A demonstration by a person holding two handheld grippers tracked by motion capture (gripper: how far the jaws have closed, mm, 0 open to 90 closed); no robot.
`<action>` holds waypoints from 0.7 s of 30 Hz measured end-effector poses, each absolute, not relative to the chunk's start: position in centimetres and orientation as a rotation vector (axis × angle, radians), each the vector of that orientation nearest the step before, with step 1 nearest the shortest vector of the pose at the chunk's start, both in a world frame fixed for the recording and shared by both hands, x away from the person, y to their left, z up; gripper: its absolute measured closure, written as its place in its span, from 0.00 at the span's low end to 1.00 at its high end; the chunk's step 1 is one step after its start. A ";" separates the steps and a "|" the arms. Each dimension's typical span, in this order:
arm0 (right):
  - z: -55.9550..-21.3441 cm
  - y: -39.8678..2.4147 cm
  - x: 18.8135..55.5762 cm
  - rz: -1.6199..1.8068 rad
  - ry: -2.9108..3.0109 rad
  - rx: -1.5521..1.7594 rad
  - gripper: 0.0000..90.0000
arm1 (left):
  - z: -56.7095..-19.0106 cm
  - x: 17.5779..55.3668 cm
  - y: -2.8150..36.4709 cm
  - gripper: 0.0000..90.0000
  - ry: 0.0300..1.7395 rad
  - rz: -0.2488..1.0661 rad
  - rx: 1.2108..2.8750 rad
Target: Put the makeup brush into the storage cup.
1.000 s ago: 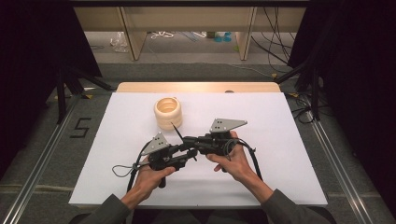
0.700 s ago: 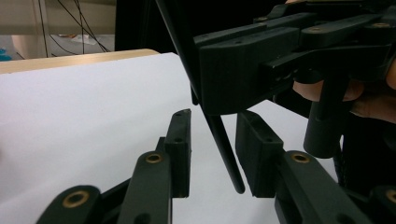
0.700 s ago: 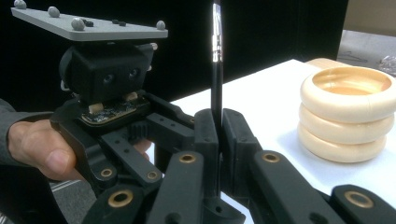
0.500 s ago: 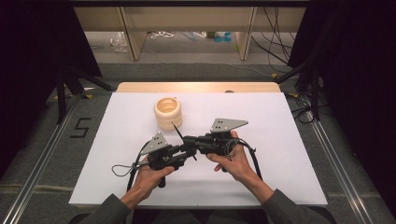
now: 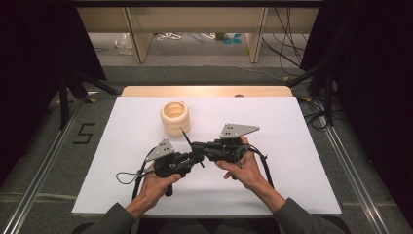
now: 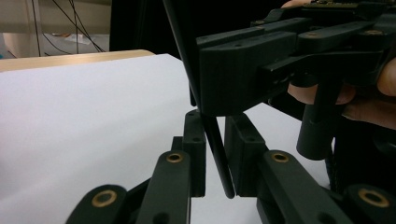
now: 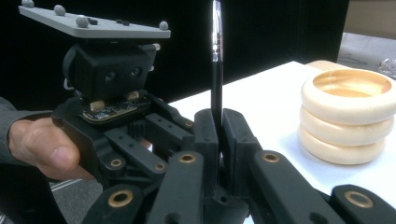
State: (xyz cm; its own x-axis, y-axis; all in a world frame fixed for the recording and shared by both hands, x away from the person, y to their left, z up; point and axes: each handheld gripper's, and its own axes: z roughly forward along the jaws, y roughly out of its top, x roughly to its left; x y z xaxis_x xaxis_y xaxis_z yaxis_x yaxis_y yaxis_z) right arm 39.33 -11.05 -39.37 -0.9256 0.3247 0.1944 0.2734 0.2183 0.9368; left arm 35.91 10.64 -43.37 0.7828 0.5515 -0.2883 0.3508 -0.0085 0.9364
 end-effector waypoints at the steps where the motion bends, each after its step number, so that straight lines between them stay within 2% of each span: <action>1: -39.4 -11.0 39.3 1.846 2.416 0.594 0.95 | -43.4 36.0 10.7 0.88 0.728 0.184 1.619; 7: -39.3 -11.2 39.4 1.848 2.382 0.564 0.95 | -43.5 36.1 10.9 0.94 0.763 0.173 1.606; 14: -39.3 -11.2 39.3 1.837 2.393 0.558 0.94 | -43.5 35.9 10.8 0.94 0.789 0.190 1.610; 21: -38.7 -12.2 39.0 1.806 2.349 0.612 0.73 | -43.5 36.5 11.7 0.94 0.809 0.235 1.621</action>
